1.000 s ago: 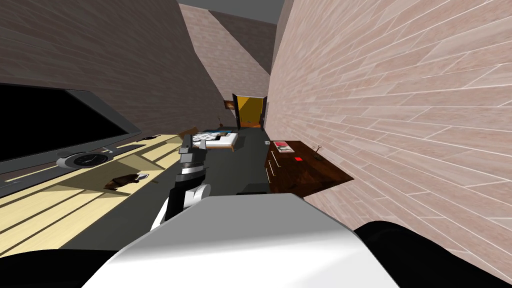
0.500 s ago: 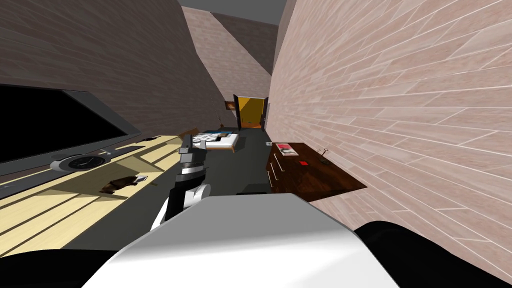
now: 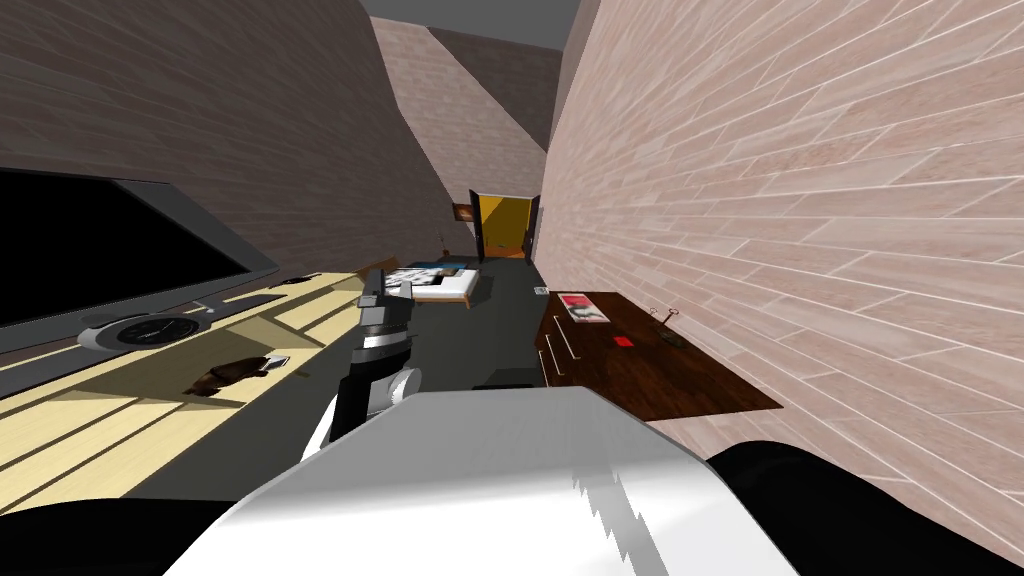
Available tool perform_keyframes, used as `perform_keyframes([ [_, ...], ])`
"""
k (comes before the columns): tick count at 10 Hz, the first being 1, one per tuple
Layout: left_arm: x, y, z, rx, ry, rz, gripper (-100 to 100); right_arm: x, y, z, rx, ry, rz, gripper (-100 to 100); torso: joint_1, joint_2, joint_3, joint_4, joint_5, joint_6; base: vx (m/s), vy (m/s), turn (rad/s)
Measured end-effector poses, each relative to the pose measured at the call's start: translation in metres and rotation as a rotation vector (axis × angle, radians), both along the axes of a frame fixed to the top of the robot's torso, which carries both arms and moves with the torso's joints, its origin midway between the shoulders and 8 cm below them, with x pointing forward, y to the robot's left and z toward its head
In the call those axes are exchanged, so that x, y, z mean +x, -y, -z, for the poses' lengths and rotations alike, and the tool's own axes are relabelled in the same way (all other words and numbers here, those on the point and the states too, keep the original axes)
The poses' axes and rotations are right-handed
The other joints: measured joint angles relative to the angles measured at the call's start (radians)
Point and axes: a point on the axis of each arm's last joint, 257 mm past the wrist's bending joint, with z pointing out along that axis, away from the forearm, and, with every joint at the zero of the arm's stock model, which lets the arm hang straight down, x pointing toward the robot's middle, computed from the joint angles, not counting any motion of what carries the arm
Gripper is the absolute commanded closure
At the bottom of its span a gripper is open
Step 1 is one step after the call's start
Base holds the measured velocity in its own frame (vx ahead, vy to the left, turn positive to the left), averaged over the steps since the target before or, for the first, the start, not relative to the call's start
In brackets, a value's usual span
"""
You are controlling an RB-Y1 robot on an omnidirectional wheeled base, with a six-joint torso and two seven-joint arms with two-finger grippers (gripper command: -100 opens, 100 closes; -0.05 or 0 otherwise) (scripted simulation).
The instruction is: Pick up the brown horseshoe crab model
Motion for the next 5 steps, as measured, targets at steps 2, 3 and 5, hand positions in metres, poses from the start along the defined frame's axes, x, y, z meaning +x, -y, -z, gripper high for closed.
perform_keyframes([
  [2, 0.0, 0.0, 0.0, 0.0, 0.0, 0.0, 0, 0.011, 0.013, -0.014, -0.041, -0.022, -0.021, -100, 0.002, 0.005, 0.003, 0.001, 0.001, 0.0, 0.184, 0.029, 0.054],
  [3, 0.0, 0.0, 0.0, 0.0, 0.0, 0.0, 0, 0.018, 0.028, -0.028, -0.083, -0.042, -0.041, -100, 0.0, -0.002, -0.001, 0.0, 0.0, 0.0, 0.209, -0.026, 0.051],
  [5, 0.0, 0.0, 0.0, 0.0, 0.0, 0.0, 0, 0.021, 0.046, -0.045, -0.131, -0.064, -0.063, -100, -0.002, -0.001, -0.001, 0.0, -0.001, 0.0, 0.218, -0.02, 0.088],
])
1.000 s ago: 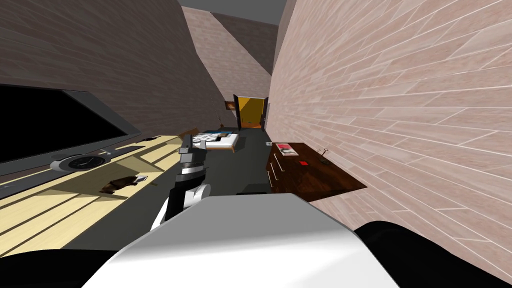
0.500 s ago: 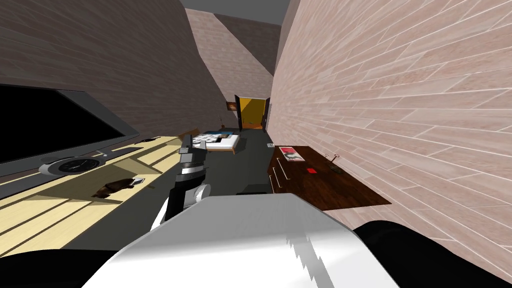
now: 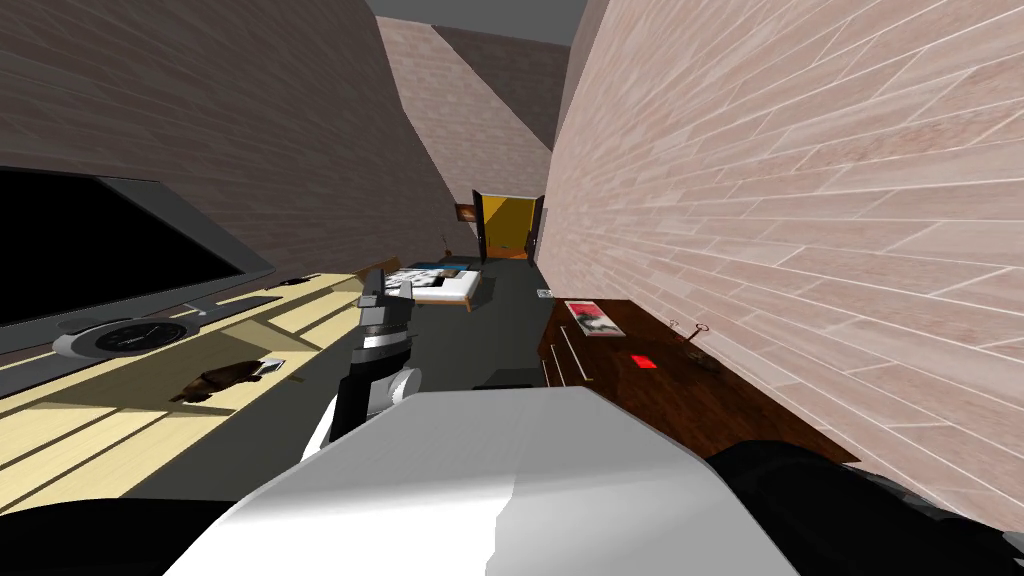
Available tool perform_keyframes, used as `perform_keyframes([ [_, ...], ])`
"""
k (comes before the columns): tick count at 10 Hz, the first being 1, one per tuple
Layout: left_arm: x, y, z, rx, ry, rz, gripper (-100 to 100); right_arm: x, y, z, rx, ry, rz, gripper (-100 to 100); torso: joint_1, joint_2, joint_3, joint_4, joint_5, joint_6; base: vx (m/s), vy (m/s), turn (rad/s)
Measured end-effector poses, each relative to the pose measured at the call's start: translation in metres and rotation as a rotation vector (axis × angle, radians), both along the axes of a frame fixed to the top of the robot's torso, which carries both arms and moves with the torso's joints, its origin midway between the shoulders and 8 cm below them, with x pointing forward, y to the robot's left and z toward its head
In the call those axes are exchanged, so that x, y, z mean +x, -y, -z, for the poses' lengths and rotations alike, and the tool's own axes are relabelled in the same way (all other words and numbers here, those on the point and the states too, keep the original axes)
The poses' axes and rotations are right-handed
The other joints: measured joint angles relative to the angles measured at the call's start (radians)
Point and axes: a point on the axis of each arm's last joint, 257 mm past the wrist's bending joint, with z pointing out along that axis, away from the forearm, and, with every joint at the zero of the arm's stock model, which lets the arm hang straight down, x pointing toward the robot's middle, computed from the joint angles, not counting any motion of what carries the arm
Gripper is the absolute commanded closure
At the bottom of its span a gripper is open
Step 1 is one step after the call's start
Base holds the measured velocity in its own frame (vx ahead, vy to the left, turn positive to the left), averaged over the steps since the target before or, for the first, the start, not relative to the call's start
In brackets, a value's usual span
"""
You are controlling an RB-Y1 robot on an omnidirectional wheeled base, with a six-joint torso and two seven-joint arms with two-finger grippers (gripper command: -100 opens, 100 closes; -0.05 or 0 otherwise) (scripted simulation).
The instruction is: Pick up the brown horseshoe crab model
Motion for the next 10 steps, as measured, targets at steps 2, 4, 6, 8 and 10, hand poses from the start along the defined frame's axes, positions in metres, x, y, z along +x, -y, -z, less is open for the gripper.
perform_keyframes([
  [2, 0.0, 0.0, 0.0, 0.0, 0.0, 0.0, 0, 0.012, 0.017, -0.02, -0.051, -0.028, -0.04, -100, -0.001, -0.004, -0.002, -0.001, 0.0, 0.0, 0.284, -0.052, 0.096],
  [4, 0.0, 0.0, 0.0, 0.0, 0.0, 0.0, 0, 0.022, 0.024, -0.028, -0.083, -0.039, -0.067, -100, -0.002, -0.005, -0.003, -0.001, -0.001, 0.0, 0.268, -0.067, 0.078],
  [6, 0.0, 0.0, 0.0, 0.0, 0.0, 0.0, 0, 0.031, 0.024, -0.025, -0.086, -0.044, -0.087, -100, -0.004, 0.0, -0.001, 0.0, -0.001, 0.0, 0.179, -0.11, 0.066],
  [8, 0.0, 0.0, 0.0, 0.0, 0.0, 0.0, 0, 0.03, 0.017, -0.016, -0.071, -0.045, -0.094, 0, -0.003, 0.007, 0.004, 0.001, -0.001, 0.001, 0.047, -0.038, 0.012],
  [10, 0.0, 0.0, 0.0, 0.0, 0.0, 0.0, 0, 0.03, 0.017, -0.014, -0.069, -0.046, -0.087, -100, 0.001, 0.016, 0.009, 0.003, 0.0, 0.001, -0.064, -0.022, 0.129],
])
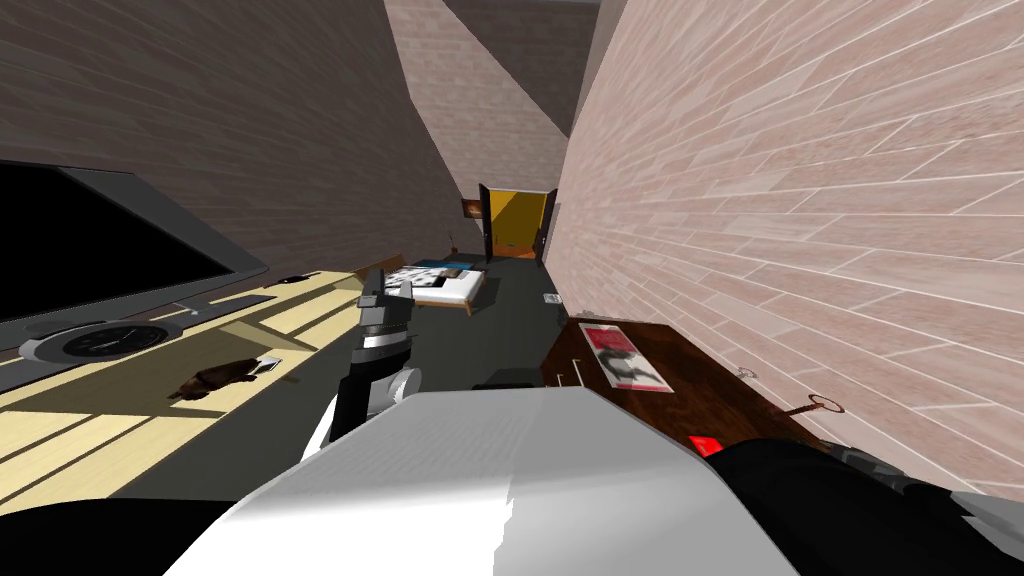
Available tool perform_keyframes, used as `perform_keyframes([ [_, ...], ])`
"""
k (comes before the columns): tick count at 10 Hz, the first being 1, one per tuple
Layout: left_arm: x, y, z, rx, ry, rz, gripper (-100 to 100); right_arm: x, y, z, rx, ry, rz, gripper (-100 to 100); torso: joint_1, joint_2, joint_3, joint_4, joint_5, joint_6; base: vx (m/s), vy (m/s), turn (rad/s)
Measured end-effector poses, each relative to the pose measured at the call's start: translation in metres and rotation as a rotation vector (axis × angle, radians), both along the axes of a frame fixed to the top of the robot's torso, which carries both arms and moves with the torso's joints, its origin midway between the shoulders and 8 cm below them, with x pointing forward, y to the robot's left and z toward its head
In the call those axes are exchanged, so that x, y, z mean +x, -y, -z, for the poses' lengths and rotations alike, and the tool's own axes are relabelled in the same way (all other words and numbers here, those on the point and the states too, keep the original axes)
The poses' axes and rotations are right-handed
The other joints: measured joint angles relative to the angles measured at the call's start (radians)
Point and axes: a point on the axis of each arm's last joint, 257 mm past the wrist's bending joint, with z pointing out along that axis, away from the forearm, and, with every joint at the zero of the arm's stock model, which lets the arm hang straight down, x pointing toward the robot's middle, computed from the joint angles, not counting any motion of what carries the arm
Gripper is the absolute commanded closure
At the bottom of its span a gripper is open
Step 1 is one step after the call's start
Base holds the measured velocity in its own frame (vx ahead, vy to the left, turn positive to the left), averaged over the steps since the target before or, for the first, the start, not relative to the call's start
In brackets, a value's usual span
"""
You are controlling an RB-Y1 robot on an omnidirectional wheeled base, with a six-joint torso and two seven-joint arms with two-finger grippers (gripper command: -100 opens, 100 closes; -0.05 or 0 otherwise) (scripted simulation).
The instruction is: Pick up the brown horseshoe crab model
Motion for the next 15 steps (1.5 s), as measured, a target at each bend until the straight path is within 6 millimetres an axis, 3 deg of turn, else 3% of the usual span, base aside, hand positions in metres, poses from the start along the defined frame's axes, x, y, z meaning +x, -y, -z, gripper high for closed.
perform_keyframes([
  [8, 0.0, 0.0, 0.0, 0.0, 0.0, 0.0, 0, -0.006, -0.003, 0.013, -0.004, 0.005, 0.082, -100, 0.001, 0.005, 0.003, 0.001, 0.0, 0.001, -0.074, -0.021, 0.09],
  [9, 0.0, 0.0, 0.0, 0.0, 0.0, 0.0, 0, -0.006, -0.003, 0.013, -0.004, 0.006, 0.084, 100, 0.001, 0.003, 0.002, 0.001, 0.0, 0.002, -0.006, -0.001, -0.005],
  [13, 0.0, 0.0, 0.0, 0.0, 0.0, 0.0, 0, -0.006, -0.002, 0.012, -0.006, 0.008, 0.085, 100, 0.001, -0.001, 0.0, 0.0, 0.0, 0.001, 0.0, 0.0, 0.0],
  [14, 0.0, 0.0, 0.0, 0.0, 0.0, 0.0, 0, -0.006, -0.002, 0.012, -0.006, 0.008, 0.085, 0, 0.001, -0.001, -0.001, -0.001, 0.0, 0.001, 0.0, 0.0, 0.0],
  [15, 0.0, 0.0, 0.0, 0.0, 0.0, 0.0, 0, -0.005, -0.002, 0.012, -0.006, 0.009, 0.085, 100, 0.001, -0.001, -0.001, -0.001, 0.0, 0.001, 0.049, 0.009, -0.128],
])
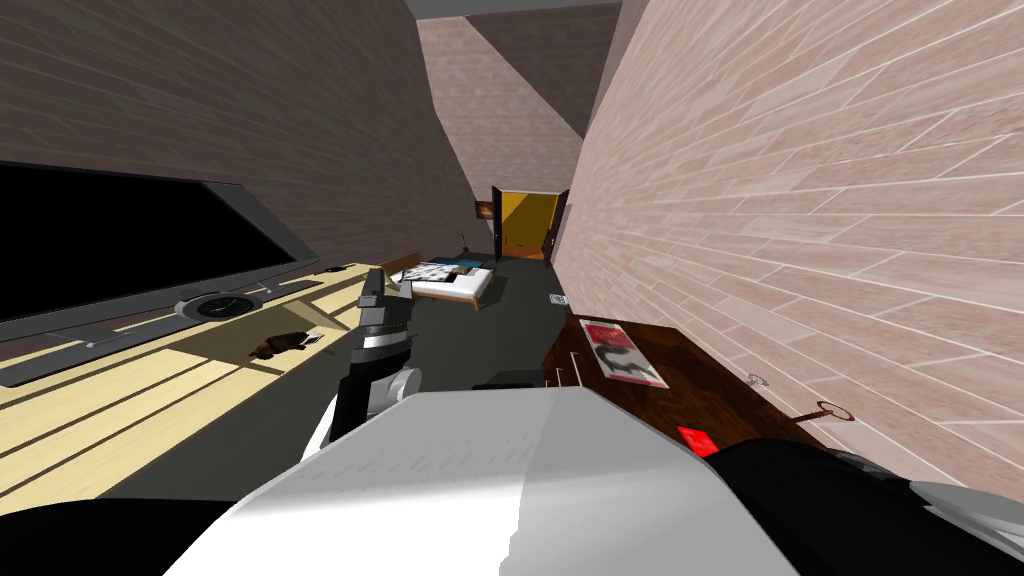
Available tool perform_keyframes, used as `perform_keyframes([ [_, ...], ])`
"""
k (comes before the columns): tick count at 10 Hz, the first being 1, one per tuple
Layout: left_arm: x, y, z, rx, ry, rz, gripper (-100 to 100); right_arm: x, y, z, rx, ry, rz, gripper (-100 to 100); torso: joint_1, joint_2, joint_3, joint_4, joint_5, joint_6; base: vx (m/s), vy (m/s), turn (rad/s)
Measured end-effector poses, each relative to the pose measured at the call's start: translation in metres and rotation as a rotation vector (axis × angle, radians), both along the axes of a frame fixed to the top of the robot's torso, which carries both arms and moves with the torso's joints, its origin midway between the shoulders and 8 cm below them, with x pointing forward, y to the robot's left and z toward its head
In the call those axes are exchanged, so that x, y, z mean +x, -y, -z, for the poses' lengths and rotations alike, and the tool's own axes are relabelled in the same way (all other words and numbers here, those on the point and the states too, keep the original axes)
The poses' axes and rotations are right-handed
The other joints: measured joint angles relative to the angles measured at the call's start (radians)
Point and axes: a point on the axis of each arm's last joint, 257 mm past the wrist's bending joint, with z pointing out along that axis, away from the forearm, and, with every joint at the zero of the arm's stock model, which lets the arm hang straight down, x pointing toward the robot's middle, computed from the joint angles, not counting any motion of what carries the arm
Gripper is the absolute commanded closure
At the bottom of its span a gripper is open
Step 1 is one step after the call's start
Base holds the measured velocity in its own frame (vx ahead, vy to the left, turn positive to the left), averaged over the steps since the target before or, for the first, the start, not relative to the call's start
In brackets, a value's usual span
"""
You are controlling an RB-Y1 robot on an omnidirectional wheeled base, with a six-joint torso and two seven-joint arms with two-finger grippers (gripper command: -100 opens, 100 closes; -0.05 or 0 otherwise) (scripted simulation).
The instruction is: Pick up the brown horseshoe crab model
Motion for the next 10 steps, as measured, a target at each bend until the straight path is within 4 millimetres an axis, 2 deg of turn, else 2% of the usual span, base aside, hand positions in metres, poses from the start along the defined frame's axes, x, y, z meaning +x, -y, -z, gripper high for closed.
perform_keyframes([
  [9, 0.0, 0.0, 0.0, 0.0, 0.0, 0.0, 0, 0.005, 0.003, -0.013, 0.004, -0.006, -0.084, 100, 0.003, -0.005, -0.003, -0.002, 0.002, -0.001, 0.073, 0.023, -0.097],
  [10, 0.0, 0.0, 0.0, 0.0, 0.0, 0.0, 0, 0.005, 0.003, -0.013, 0.005, -0.007, -0.086, 0, 0.002, -0.003, -0.002, -0.001, 0.001, -0.002, 0.0, 0.0, 0.0],
])
